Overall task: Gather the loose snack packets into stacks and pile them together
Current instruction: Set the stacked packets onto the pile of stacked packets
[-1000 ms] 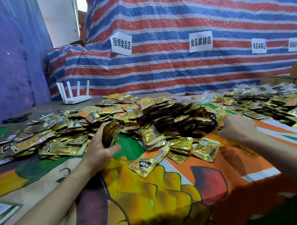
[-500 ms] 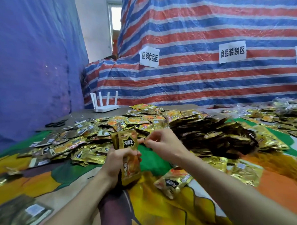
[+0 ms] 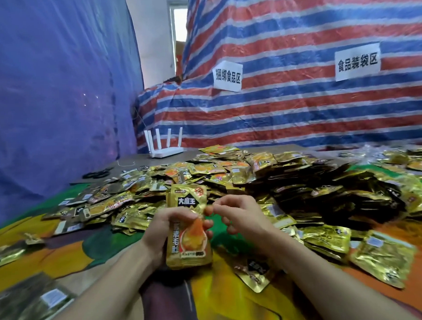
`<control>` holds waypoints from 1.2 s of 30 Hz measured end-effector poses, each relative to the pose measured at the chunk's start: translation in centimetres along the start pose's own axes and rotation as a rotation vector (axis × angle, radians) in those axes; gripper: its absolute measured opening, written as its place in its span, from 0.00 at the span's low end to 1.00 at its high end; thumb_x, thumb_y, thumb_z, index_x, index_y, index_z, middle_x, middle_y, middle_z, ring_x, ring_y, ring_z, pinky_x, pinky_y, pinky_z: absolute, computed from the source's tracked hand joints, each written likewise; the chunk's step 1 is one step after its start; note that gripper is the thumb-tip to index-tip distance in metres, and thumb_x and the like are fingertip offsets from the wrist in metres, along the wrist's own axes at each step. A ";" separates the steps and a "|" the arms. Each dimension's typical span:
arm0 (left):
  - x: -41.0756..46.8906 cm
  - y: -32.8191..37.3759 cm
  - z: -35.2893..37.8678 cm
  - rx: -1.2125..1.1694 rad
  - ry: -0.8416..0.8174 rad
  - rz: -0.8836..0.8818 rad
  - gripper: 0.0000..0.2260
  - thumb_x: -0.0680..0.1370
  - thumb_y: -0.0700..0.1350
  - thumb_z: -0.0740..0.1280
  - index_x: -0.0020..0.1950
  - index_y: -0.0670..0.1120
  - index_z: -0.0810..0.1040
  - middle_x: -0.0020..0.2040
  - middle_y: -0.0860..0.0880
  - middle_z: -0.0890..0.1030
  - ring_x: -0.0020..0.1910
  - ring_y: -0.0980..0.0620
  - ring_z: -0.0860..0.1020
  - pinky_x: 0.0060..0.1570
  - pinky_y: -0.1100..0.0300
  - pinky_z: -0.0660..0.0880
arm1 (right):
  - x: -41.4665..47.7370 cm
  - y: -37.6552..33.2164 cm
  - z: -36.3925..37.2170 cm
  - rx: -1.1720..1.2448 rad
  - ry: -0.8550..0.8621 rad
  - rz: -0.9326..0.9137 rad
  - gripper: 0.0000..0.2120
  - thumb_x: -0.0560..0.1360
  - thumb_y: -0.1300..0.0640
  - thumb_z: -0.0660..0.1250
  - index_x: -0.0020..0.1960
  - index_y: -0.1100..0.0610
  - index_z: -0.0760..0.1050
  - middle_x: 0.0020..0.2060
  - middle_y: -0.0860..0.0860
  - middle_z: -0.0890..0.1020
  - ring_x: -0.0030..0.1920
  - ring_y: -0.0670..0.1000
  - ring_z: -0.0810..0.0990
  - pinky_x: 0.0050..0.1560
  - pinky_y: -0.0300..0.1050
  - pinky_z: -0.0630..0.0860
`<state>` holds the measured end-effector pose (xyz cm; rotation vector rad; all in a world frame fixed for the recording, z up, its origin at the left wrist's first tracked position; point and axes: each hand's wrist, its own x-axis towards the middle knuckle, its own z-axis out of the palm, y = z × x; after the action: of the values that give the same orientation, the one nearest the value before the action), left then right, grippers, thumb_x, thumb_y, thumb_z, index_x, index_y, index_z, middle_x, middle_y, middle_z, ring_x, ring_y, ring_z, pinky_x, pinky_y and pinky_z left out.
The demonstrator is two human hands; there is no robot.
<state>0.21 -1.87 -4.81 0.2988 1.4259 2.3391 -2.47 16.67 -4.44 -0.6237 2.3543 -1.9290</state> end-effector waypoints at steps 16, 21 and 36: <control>-1.5 0.9 0.6 -0.148 -0.222 0.033 0.11 0.72 0.37 0.66 0.53 0.38 0.79 0.44 0.42 0.77 0.45 0.46 0.76 0.50 0.55 0.74 | -1.5 -3.3 -1.4 0.968 -0.333 -0.032 0.17 0.70 0.65 0.57 0.44 0.63 0.85 0.23 0.49 0.69 0.25 0.49 0.69 0.43 0.46 0.81; -1.1 0.5 0.5 -0.078 -0.217 0.009 0.09 0.69 0.38 0.70 0.49 0.38 0.78 0.43 0.43 0.76 0.43 0.46 0.76 0.49 0.54 0.75 | -1.1 -2.5 -0.6 0.777 -0.342 -0.032 0.19 0.77 0.67 0.62 0.64 0.54 0.81 0.54 0.51 0.86 0.31 0.49 0.83 0.32 0.40 0.81; 1.0 1.1 0.9 -0.290 0.542 0.362 0.17 0.78 0.53 0.70 0.58 0.40 0.78 0.43 0.43 0.79 0.44 0.43 0.80 0.51 0.46 0.79 | -1.9 -1.7 3.7 0.165 0.037 -0.103 0.31 0.67 0.60 0.82 0.66 0.44 0.80 0.60 0.49 0.81 0.54 0.52 0.85 0.46 0.57 0.85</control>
<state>-0.61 -1.18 -3.44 -0.1949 1.2979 3.0459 0.82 13.56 -4.08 -0.7153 2.1932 -2.1676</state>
